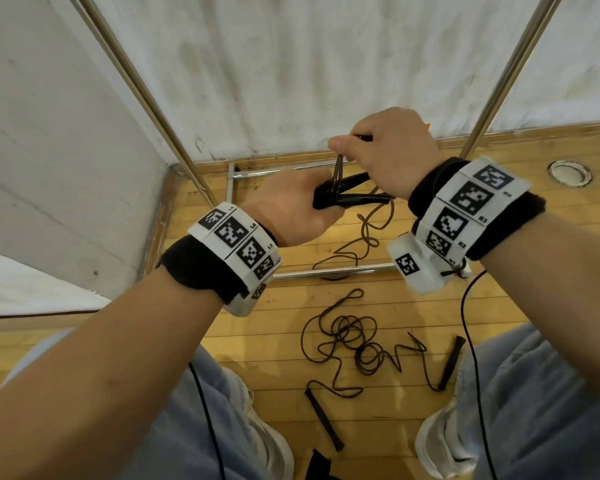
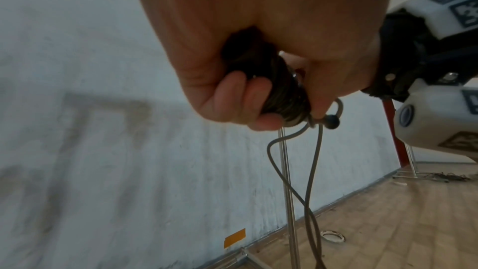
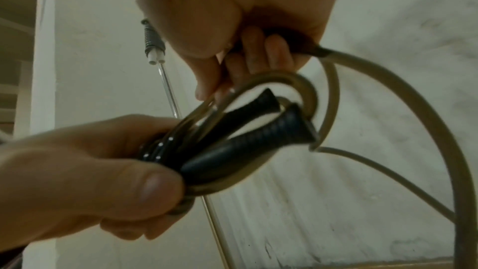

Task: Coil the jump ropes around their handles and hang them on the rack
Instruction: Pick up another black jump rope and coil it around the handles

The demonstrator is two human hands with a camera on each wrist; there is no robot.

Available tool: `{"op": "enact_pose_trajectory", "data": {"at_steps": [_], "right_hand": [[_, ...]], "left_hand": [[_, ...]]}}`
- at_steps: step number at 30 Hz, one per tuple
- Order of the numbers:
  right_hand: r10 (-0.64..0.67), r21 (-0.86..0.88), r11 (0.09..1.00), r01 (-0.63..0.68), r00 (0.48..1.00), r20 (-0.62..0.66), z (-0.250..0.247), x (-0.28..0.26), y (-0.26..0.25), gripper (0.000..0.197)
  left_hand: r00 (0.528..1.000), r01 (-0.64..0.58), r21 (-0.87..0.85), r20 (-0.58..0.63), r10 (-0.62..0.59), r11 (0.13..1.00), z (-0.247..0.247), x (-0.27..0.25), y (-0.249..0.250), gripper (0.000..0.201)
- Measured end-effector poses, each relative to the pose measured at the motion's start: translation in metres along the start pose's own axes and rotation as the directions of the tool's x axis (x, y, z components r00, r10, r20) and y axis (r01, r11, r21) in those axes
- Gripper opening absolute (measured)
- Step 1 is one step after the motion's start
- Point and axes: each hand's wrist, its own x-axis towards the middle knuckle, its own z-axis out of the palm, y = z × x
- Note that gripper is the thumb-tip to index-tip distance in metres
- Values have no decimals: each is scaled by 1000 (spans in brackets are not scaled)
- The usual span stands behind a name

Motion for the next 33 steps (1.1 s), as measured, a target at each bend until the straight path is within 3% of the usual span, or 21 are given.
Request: {"op": "enact_pose_trajectory", "data": {"at_steps": [6,8,10,13,15,20,25,33], "right_hand": [[99,296,943,-153,977,190,-13,8,15,48],[90,453,863,-223,951,295,-14,9,20,50],[75,563,775,-287,926,370,-11,8,23,43],[91,729,588,-350,924,370,1,6,20,28],[84,758,559,-336,932,351,11,2,12,26],[161,715,650,-258,966,202,31,-10,-10,35],[209,586,781,-216,975,81,35,-15,-18,41],[124,460,881,-106,992,-9,39,-29,-25,5]], "left_hand": [[992,-118,-125,-47,113,985,-12,-8,3,16],[989,-136,-156,-78,125,978,-15,-10,8,20],[985,-141,-241,-129,112,960,-19,-12,11,11],[968,-118,-350,-249,29,929,-25,-11,15,15],[947,-89,-394,-317,-44,915,-28,-9,15,17],[898,-39,-549,-386,-212,835,-31,-2,14,32],[912,-43,-557,-361,-195,829,-29,1,13,24],[887,-69,-575,-409,-213,816,-33,4,12,21]]}}
